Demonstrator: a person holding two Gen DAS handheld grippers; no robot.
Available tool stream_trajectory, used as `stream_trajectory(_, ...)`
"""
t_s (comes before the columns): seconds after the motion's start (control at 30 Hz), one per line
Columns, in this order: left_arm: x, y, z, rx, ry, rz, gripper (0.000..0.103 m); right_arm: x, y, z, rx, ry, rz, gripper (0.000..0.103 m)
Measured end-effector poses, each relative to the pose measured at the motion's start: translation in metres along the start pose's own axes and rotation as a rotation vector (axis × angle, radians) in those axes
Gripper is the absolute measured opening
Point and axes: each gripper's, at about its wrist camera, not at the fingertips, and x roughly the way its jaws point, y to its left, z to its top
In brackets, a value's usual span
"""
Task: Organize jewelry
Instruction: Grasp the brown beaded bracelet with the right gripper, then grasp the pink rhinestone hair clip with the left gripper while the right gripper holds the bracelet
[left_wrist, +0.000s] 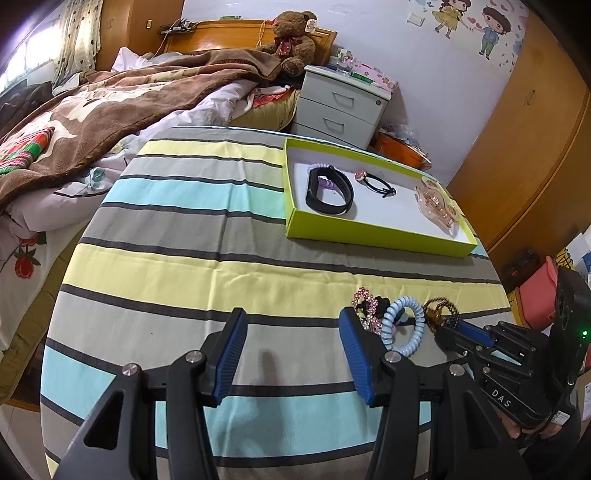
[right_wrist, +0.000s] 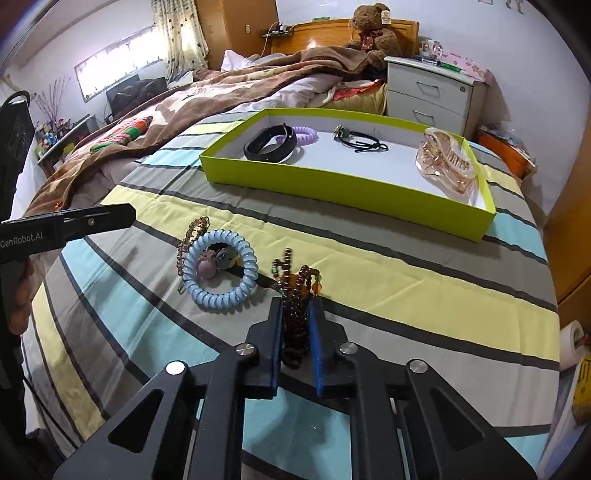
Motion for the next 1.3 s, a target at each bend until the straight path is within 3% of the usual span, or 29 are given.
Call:
stream_trajectory(0.6, 0.031, -0.035, -0.003, 0.042, 0.084, -0.056, 0.054, -0.027, -0.026, -0.013, 0.1, -0.071, -0.028, 0.012)
stream_trajectory(0.8, 0.041, -0.039, 0.0, 0.039, 0.091, -0.032, 0.054, -0.031, -0.026, -0.012, 0.107, -0.087, -0.028, 0.012)
stream_trajectory(1.1, 0.048, -0.05, -0.001, 0.118, 0.087, 0.096, 0.054, -0.037, -0.023, -0.01, 0.099, -0.11, -0.033, 0.012)
stream_trajectory(1.3, 0.045, -0.043, -0.005, 0.125, 0.074, 0.127, 0.052, -0.032, -0.023, -0.011, 0.095, -0.093, -0.036, 0.012)
